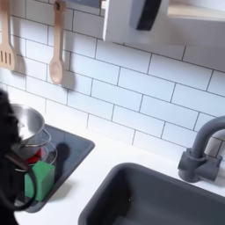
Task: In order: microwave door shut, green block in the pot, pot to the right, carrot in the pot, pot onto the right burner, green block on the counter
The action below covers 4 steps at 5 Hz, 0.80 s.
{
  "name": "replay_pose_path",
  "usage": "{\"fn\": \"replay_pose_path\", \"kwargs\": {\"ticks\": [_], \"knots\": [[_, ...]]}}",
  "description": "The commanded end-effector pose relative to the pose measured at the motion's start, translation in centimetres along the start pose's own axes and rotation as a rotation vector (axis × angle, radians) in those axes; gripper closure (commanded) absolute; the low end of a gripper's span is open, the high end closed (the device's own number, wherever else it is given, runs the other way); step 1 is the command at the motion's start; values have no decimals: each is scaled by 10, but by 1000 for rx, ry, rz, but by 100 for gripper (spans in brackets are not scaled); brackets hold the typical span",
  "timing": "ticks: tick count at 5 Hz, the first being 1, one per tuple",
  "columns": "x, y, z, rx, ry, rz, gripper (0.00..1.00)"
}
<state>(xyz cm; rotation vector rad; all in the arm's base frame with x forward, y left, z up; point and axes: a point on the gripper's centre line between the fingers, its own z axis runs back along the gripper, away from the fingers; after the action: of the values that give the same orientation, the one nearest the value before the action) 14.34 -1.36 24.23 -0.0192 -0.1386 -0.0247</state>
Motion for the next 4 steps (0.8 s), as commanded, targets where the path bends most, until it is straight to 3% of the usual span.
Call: {"fn": "replay_pose_path", "kwargs": {"ticks": [1,4], "knots": [[12,-2,3,-10,-24,-33,0],[29,-8,7,-11,-54,-69,0]]}}
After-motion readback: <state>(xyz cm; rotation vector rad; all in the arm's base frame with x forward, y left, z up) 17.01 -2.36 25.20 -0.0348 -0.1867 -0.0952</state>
